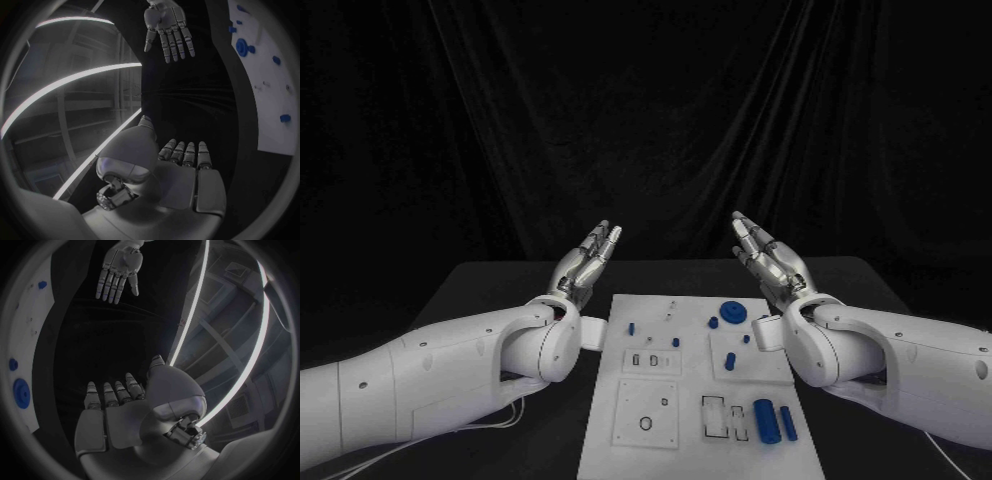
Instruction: Assemble the parts on the task board
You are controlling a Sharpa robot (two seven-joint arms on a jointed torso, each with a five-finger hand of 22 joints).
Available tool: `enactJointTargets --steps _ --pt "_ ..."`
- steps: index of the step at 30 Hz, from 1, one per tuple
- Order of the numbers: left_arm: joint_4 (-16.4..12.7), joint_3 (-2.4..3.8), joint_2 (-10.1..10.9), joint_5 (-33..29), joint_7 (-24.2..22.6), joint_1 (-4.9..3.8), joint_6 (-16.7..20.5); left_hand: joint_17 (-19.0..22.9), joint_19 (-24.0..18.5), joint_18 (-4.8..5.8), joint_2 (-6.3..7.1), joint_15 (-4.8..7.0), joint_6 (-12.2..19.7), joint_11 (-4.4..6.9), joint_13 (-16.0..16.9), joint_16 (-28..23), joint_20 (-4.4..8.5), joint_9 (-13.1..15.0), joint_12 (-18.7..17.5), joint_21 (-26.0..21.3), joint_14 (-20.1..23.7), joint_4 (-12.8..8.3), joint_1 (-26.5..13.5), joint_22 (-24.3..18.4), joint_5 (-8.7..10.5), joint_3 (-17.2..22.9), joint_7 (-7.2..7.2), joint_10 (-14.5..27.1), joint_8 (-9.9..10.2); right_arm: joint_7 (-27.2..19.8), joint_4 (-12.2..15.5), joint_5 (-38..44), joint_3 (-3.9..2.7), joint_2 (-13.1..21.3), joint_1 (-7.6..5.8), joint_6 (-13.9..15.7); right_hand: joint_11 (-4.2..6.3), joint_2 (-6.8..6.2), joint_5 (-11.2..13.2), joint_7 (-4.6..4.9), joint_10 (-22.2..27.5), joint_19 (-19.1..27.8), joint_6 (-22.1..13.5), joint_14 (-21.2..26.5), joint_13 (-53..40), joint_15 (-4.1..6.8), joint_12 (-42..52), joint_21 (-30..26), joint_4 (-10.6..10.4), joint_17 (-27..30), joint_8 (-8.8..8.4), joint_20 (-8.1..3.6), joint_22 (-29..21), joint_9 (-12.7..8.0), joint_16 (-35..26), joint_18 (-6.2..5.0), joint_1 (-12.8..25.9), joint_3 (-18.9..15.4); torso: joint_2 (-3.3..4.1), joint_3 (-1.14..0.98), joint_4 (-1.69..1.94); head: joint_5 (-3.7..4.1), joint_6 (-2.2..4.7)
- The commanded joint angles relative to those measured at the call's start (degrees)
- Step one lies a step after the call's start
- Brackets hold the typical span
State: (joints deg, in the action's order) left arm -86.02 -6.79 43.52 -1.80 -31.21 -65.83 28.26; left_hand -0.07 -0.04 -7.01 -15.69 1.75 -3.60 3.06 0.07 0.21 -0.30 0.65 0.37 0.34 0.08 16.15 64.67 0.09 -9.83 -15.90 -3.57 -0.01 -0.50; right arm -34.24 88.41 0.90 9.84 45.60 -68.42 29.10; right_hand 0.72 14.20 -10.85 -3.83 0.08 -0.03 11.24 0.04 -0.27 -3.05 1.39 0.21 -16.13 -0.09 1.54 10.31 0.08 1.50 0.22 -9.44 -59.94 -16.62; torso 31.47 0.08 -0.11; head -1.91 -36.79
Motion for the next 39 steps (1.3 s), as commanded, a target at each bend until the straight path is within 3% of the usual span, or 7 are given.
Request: enactJointTargets --steps 1,17,19,23,27,33,39 --pt "0.9 -1.04 -0.4 -2.7 -4.8 -1.42 -14.2 0.1 0.0 -1.26 -0.38 1.96 -0.5 0.58 -0.1 -0.2 -0.47 0.1 -0.4 -0.3 -0.1 0.6 1.6 -0.1 -0.22 -0.3 0.19 0.0 -0.2 -4.3 -0.2 2.0 0.88 0.2 -1.09 -10.3 -0.69 0.04 0.9 -0.31 0.0 0.0 0.8 0.0 -0.1 -1.30 0.4 -0.2 -0.4 0.1 0.33 1.28 -0.1 0.1 -0.2 -0.81 -2.6 -1.1 0.01 0.01 -0.01 0.00 0.00" --pt "3.5 -5.32 -1.4 -5.1 -8.7 -5.32 -30.7 0.1 0.0 -2.47 -0.50 1.29 0.1 -0.51 -0.1 -0.2 -2.42 0.0 -0.4 -0.3 -0.1 0.5 2.0 -0.1 -0.40 -0.4 -1.16 0.0 -0.1 -5.1 -0.4 2.3 1.95 0.3 -2.01 -12.8 -3.73 -1.11 1.7 0.54 -0.4 -1.2 2.2 -0.2 -0.5 -6.02 2.2 0.8 -0.5 0.0 0.54 4.86 0.6 0.3 -0.1 -0.93 -4.7 -1.8 0.01 0.01 -0.01 0.00 0.00" --pt "3.1 -5.33 -1.1 -5.1 -9.2 -5.33 -32.4 0.1 0.0 -2.86 -0.52 0.99 -0.2 -0.73 -0.1 -0.2 -3.12 0.1 -0.4 -0.3 -0.1 0.4 3.1 -0.1 -0.97 -0.1 -0.65 0.0 -0.2 -3.2 -0.5 2.3 1.94 2.6 -2.15 -20.1 -5.41 -1.54 1.5 1.36 -0.9 -3.0 2.7 -2.0 -0.8 -7.24 4.1 2.0 -0.3 -0.7 0.68 6.15 1.3 0.4 0.7 -0.96 -5.7 -1.8 0.19 0.15 -0.21 0.38 -2.35" --pt "2.3 -5.32 0.1 -4.7 -9.8 -5.33 -33.5 0.1 0.0 -3.25 -0.82 -1.51 -0.5 -1.76 -0.1 -0.2 -6.75 0.1 -0.4 -0.3 -0.1 0.5 5.2 -0.1 -3.02 0.9 1.14 0.0 -0.2 -1.5 -0.4 4.0 1.94 3.0 -3.30 -18.2 -7.74 -3.45 -13.6 6.10 -4.0 -30.1 21.9 -23.6 -2.0 -8.62 11.1 16.1 8.5 -6.5 8.04 6.31 7.8 3.8 11.2 0.47 -19.9 1.9 0.15 0.09 -0.15 0.30 -2.88" --pt "1.7 -5.32 1.5 -1.7 -10.7 -5.38 -33.6 0.1 0.0 -3.30 -0.64 -4.50 -1.3 -2.90 -0.1 -0.2 -9.60 0.2 -0.4 -0.3 -0.1 0.5 7.7 -0.1 -6.82 1.8 1.46 0.0 -0.4 0.8 -0.4 11.8 1.94 3.9 -5.32 -15.1 -8.85 -4.02 -15.7 7.49 -13.1 -49.1 24.7 -47.1 -3.4 -5.55 23.4 23.6 11.8 -10.5 14.92 3.65 10.1 4.9 23.2 -1.13 -26.5 2.8 0.24 0.06 -0.05 0.44 -3.95" --pt "0.4 -5.31 3.8 2.0 -10.9 -5.60 -33.8 0.1 0.1 -3.29 -0.36 -6.42 -2.2 -2.95 -0.1 -0.2 -11.28 0.3 -0.4 -0.3 -0.1 0.5 11.2 0.0 -9.71 2.3 2.57 0.0 -0.5 9.1 -1.3 34.9 1.94 4.6 -10.40 -11.5 -7.98 -5.56 -1.1 6.63 -25.0 -65.3 27.0 -65.9 -3.6 0.79 29.5 34.3 9.9 -15.5 18.58 -2.02 15.2 5.2 38.0 -0.99 -25.3 0.7 0.43 0.09 -0.20 0.61 -5.83" --pt "-1.5 -5.30 6.1 2.9 -10.9 -6.08 -33.6 0.1 0.3 -3.29 -0.37 -7.31 -3.1 -3.09 -0.1 -0.2 -12.23 0.4 -0.4 -0.1 -0.1 0.6 13.1 0.1 -12.28 2.5 3.72 0.0 -0.6 20.0 -2.6 65.2 1.93 4.0 -14.88 -14.2 -5.84 -7.82 -7.3 5.72 -34.8 -72.2 31.8 -72.0 -3.3 4.21 24.1 53.8 10.7 -25.6 16.03 -5.30 32.9 4.1 57.0 0.26 -29.0 4.9 0.62 0.01 -0.36 0.13 -7.11"
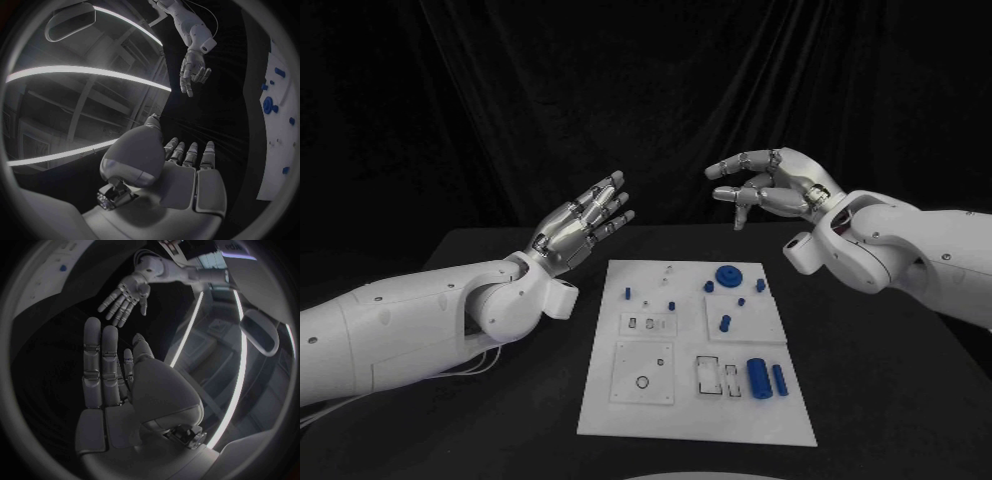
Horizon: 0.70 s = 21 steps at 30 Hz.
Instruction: Assemble the parts on the task board
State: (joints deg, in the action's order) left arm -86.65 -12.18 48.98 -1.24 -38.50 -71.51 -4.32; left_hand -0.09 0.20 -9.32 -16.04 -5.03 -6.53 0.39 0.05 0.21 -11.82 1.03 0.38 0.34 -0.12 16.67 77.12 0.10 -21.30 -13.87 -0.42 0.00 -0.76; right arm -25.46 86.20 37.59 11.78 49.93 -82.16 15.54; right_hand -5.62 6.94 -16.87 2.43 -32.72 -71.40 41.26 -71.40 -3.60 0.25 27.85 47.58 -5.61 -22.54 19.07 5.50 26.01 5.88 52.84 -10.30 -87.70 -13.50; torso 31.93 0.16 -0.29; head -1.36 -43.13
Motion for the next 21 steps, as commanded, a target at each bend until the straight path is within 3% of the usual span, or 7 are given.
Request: enactJointTargets --steps 1,8,14,15,16,20,21 --pt "-1.3 0.08 1.0 2.4 -3.7 -0.52 -0.9 0.1 0.1 -0.99 0.00 -0.66 -0.4 -0.45 0.0 -0.2 -0.84 0.1 -0.4 -0.1 0.1 0.0 0.9 0.1 -1.11 0.4 0.76 0.0 -0.4 12.9 -0.6 33.6 -0.01 -0.5 -1.66 -1.5 0.97 -1.24 -2.3 -1.05 -3.6 -1.2 3.5 -1.6 -0.1 1.01 -3.3 9.7 0.3 -6.7 -1.87 -0.92 11.0 0.0 7.1 1.34 -1.8 3.1 0.28 -0.06 -0.14 -0.50 -0.92" --pt "-4.0 0.08 3.2 2.8 -4.6 -1.71 0.1 0.1 0.3 -1.00 0.19 -1.41 -1.5 -1.16 0.0 -0.2 -1.66 0.2 -0.4 0.1 0.1 0.0 2.4 0.2 -3.05 0.5 1.83 0.0 -0.6 19.8 -1.0 52.8 -0.01 -1.7 -3.10 -6.9 2.08 -5.52 -5.9 -1.68 -12.0 -3.9 8.1 -7.0 -0.5 2.14 -5.5 21.6 -1.2 -20.7 -4.38 -1.85 26.7 1.2 16.5 3.17 -1.9 10.1 1.61 -0.21 -0.02 -0.80 -0.97" --pt "-5.0 0.08 4.2 2.9 -4.9 -2.57 0.6 0.1 0.4 -1.02 0.46 -1.47 -2.5 -2.04 0.2 -0.2 -2.05 0.3 -0.1 0.3 0.1 -0.1 3.5 0.3 -4.32 0.6 2.55 -0.7 -0.7 23.3 -1.6 59.4 -0.02 -2.5 -3.25 -9.6 2.38 -9.28 -2.5 -2.12 -15.7 -4.4 7.6 -8.3 -2.4 2.38 -3.8 24.7 -4.2 -25.0 -6.19 -2.03 31.2 2.1 19.2 3.68 1.0 13.3 4.14 -0.22 0.95 0.70 0.04" --pt "-5.0 0.08 4.3 2.9 -4.9 -2.66 0.6 0.1 0.4 -1.02 0.48 -1.49 -2.6 -2.05 0.2 -0.2 -2.09 0.3 -0.1 0.3 0.1 -0.1 3.6 0.3 -4.50 0.6 2.71 -0.7 -0.7 23.6 -1.8 60.0 -0.02 -2.6 -3.21 -10.0 2.45 -9.63 -2.2 -2.23 -15.6 -4.5 7.5 -8.5 -2.6 2.37 -3.7 25.1 -4.4 -25.6 -6.37 -2.06 31.7 2.2 19.5 3.74 1.3 13.5 4.87 -0.26 1.21 1.08 0.69" --pt "-5.1 0.08 4.3 2.9 -4.9 -2.70 0.6 0.1 0.4 -1.02 0.48 -1.49 -2.6 -2.05 0.2 -0.2 -2.09 0.3 -0.1 0.3 0.1 -0.1 3.6 0.3 -4.50 0.6 2.71 -0.7 -0.7 23.7 -1.8 60.2 -0.02 -2.6 -3.18 -10.1 2.45 -9.85 -2.0 -2.21 -15.4 -4.6 7.4 -8.6 -2.7 2.41 -3.6 25.2 -4.6 -25.8 -6.48 -2.04 32.0 2.2 19.6 3.80 1.5 13.6 4.87 -0.26 1.21 1.11 0.69" --pt "-5.4 0.08 4.7 2.9 -4.9 -2.97 0.5 0.1 0.4 -1.01 0.53 -1.53 -3.1 -2.16 0.3 -0.2 -2.18 0.4 0.0 0.3 0.1 -0.1 4.1 0.3 -5.15 0.7 3.18 -0.8 -0.8 24.5 -2.6 61.4 -0.01 -3.0 -2.72 -11.2 2.33 -10.86 -1.4 -2.08 -14.3 -4.7 7.1 -8.9 -3.4 2.35 -3.5 25.9 -5.3 -27.2 -7.01 -1.97 33.1 2.6 20.4 3.94 2.4 14.5 6.98 -0.45 2.35 2.44 2.21" --pt "-5.5 0.08 4.8 2.9 -4.9 -3.02 0.4 0.1 0.4 -1.01 0.53 -1.53 -3.1 -2.17 0.3 -0.2 -2.19 0.4 0.0 0.3 0.1 -0.1 4.1 0.3 -5.20 0.7 3.20 -0.8 -0.8 24.5 -2.9 61.6 -0.01 -3.0 -2.52 -11.4 2.29 -10.99 -1.5 -1.92 -14.0 -4.7 7.2 -8.9 -3.5 2.32 -3.5 26.0 -5.3 -27.4 -7.00 -1.95 33.3 2.7 20.5 3.97 2.5 14.7 7.26 -0.47 2.49 2.56 2.15"
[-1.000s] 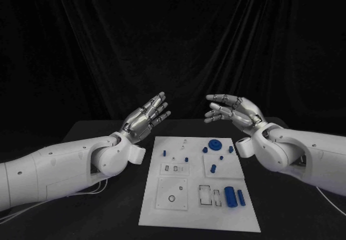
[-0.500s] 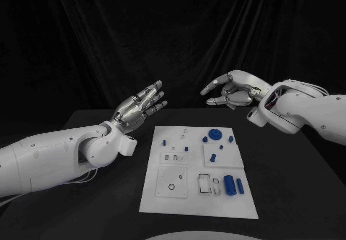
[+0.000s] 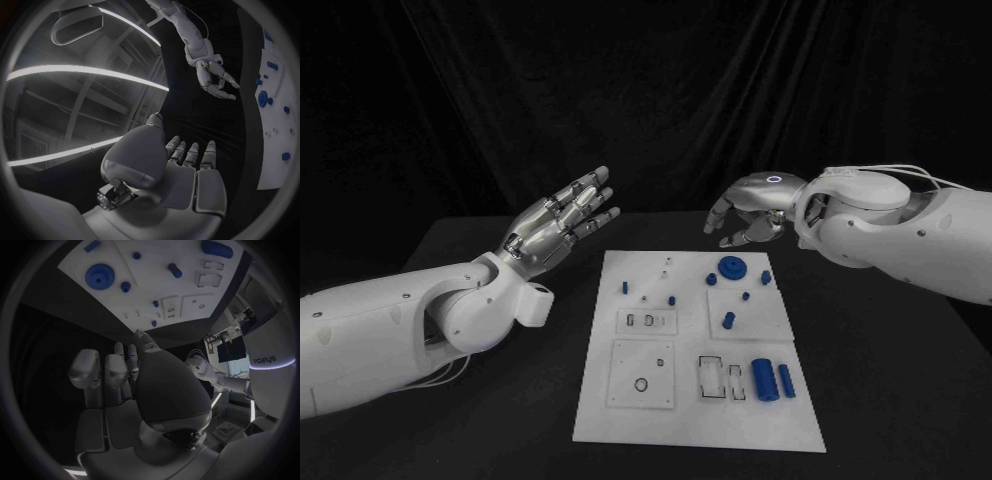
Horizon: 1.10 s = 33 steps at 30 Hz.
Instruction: Assemble the parts on the task board
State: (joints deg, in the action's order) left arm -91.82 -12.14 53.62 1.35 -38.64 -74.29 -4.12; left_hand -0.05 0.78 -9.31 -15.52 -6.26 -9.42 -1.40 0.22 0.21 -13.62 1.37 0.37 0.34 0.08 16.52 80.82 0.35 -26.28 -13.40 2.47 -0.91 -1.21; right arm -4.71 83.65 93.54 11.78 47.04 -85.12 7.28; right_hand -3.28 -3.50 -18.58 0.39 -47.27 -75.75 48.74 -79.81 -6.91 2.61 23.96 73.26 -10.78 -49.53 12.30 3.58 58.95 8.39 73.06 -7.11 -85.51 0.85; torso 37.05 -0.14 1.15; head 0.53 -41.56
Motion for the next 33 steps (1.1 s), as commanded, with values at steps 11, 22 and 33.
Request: enactJointTargets --steps 11,22,33 --pt "-0.2 0.04 0.4 0.4 -4.6 -0.47 -0.8 0.1 -0.1 -1.02 0.06 -0.31 -0.5 -0.69 0.1 -0.2 -0.51 0.1 0.0 0.3 -0.1 -0.1 1.2 0.1 -1.23 0.5 0.68 0.0 -0.4 2.5 -3.6 6.3 -0.01 -1.9 3.62 -1.9 -0.24 -1.72 -0.8 1.09 1.8 -0.5 -0.7 -0.7 -1.4 -0.21 0.6 1.1 -0.5 -2.1 -1.19 0.18 1.8 0.6 1.4 0.93 0.6 2.6 5.28 -0.02 2.14 2.07 3.85" --pt "-0.2 0.04 0.6 0.4 -4.4 -0.49 -1.4 0.1 -0.1 -1.02 0.09 -0.36 -1.1 -1.12 0.1 -0.2 -0.65 0.2 0.0 0.4 -0.1 -0.2 1.8 0.1 -1.96 0.7 1.19 -0.1 -0.4 1.2 -5.7 6.4 -0.01 -3.6 6.08 -1.5 -0.29 -2.20 -1.1 1.60 1.2 -0.5 -0.5 -0.7 -2.2 -0.28 1.3 1.5 -0.6 -2.7 -1.47 0.27 2.5 0.9 1.8 0.99 0.7 3.8 6.17 0.23 2.41 1.90 4.85" --pt "0.0 0.04 0.7 0.4 -4.1 -0.49 -1.9 0.1 0.0 -1.04 0.11 -0.65 -1.2 -1.33 0.1 -0.2 -0.85 0.2 0.1 0.4 -0.1 -0.3 2.2 0.2 -2.38 0.9 1.38 -0.1 -0.5 1.2 -5.6 6.4 -0.01 -3.0 6.56 -0.9 -0.54 -3.60 -1.0 1.32 2.3 -0.2 -0.5 -0.5 -2.9 -0.48 1.3 1.5 -1.5 -2.6 -1.90 0.47 2.8 1.4 1.9 0.96 2.6 4.3 5.20 0.50 2.40 1.89 3.39"
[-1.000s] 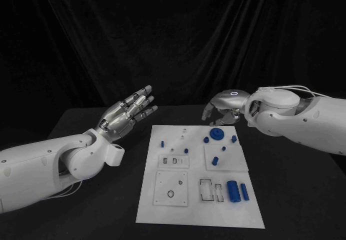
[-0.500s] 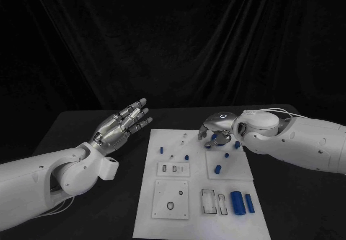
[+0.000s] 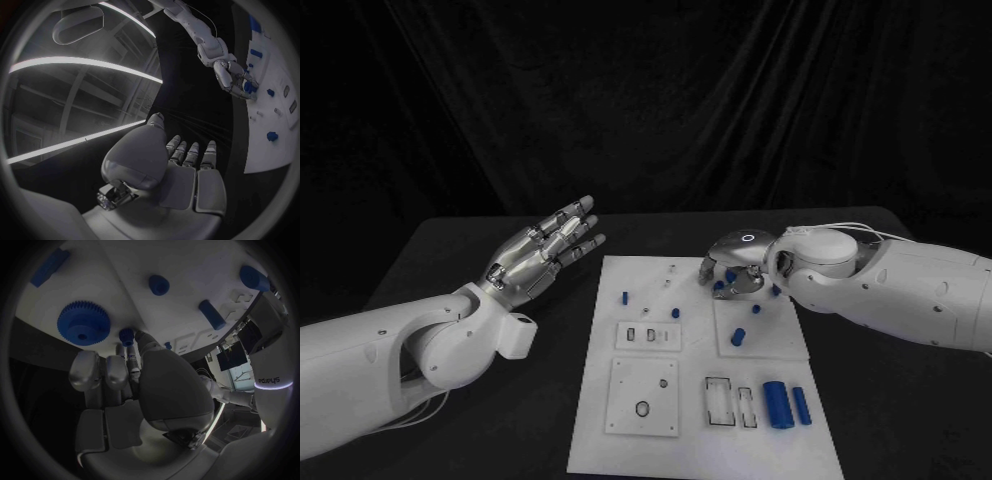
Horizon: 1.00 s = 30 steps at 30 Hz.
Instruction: Assemble the parts on the task board
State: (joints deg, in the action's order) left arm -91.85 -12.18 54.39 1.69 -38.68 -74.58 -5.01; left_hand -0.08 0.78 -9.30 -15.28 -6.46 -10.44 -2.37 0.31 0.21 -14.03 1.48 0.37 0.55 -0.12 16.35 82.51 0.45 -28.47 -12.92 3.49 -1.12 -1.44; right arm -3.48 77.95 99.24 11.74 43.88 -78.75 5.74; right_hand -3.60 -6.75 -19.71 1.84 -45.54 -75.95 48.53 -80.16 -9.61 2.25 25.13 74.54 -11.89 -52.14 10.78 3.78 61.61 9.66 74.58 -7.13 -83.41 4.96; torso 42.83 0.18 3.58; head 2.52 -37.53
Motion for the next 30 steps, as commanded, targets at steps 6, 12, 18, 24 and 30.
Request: enactJointTargets --steps 6,12,18,24,30 --pt "0.4 0.07 -0.2 0.0 -3.5 -0.19 -1.3 0.1 0.1 -1.05 -0.08 -0.67 -0.2 -0.43 0.0 -0.2 -0.69 0.0 0.1 0.3 0.1 -0.3 1.1 0.1 -0.86 0.6 0.40 0.1 -0.2 -0.2 0.2 0.7 0.03 0.4 0.22 1.7 -0.31 -1.00 2.9 -0.58 1.4 0.1 -1.0 -0.1 -1.0 -0.25 0.3 0.3 -1.2 -0.3 -1.01 0.41 0.5 0.4 0.6 0.98 1.8 0.7 -1.34 0.54 -0.03 -0.39 -2.02" --pt "0.7 0.07 -0.4 0.0 -2.8 -0.19 -1.6 0.1 0.1 -1.04 0.00 -0.76 -0.2 -0.38 0.0 -0.2 -0.82 0.0 0.0 0.3 0.1 -0.5 1.5 0.1 -1.35 0.8 0.41 0.1 -0.2 -0.8 0.9 0.7 0.03 0.9 0.23 3.6 -0.50 -3.14 6.0 -2.08 5.1 0.1 -2.5 -0.1 -1.5 -0.43 -1.0 0.4 -3.3 -0.8 -2.47 0.59 1.1 0.7 0.9 1.00 2.9 1.5 -2.04 0.70 -0.06 -0.52 -3.34" --pt "1.0 0.07 -0.6 0.0 -2.3 -0.19 -1.9 0.1 0.1 -1.04 0.10 -0.79 -0.2 -0.34 0.0 -0.2 -0.88 0.0 0.0 0.3 0.1 -0.7 1.8 0.1 -1.87 0.9 0.43 0.1 -0.2 -1.0 1.5 0.7 0.02 1.6 0.22 5.1 -0.66 -3.80 4.1 -2.52 6.7 0.3 -2.7 0.1 -1.7 -0.56 -1.6 0.2 -4.3 -0.8 -3.05 0.70 1.3 0.9 1.0 0.97 2.2 2.1 -2.64 0.80 0.01 -0.34 -4.13" --pt "1.3 0.06 -0.9 0.0 -1.6 -0.19 -2.3 0.1 0.1 -1.03 0.21 -0.83 -0.2 -0.31 0.0 -0.2 -0.94 0.0 0.0 0.3 0.1 -0.9 2.2 0.1 -2.44 1.1 0.51 0.2 -0.2 -0.8 1.7 0.7 0.02 2.0 0.22 4.9 -0.85 -3.57 -0.6 -2.80 7.2 0.5 -2.5 0.4 -2.2 -0.68 -1.7 -0.1 -4.2 -0.2 -3.60 0.84 1.3 1.3 0.7 0.91 1.0 2.8 -3.29 1.02 0.00 -0.42 -4.73" --pt "1.5 0.06 -1.2 0.0 -1.2 -0.19 -2.8 0.1 0.1 -1.04 0.31 -0.93 -0.4 -0.32 0.0 -0.2 -1.02 0.1 0.0 0.4 0.1 -1.0 2.5 0.1 -2.91 1.2 0.67 0.1 -0.2 -0.4 1.4 0.7 0.02 2.0 0.23 3.2 -0.80 -3.19 -6.7 -2.53 6.3 0.7 -1.7 0.6 -2.7 -0.66 -1.2 -0.3 -3.4 0.0 -3.81 0.83 1.5 1.8 0.6 0.88 0.3 3.7 -3.87 1.20 0.03 -0.33 -5.52"
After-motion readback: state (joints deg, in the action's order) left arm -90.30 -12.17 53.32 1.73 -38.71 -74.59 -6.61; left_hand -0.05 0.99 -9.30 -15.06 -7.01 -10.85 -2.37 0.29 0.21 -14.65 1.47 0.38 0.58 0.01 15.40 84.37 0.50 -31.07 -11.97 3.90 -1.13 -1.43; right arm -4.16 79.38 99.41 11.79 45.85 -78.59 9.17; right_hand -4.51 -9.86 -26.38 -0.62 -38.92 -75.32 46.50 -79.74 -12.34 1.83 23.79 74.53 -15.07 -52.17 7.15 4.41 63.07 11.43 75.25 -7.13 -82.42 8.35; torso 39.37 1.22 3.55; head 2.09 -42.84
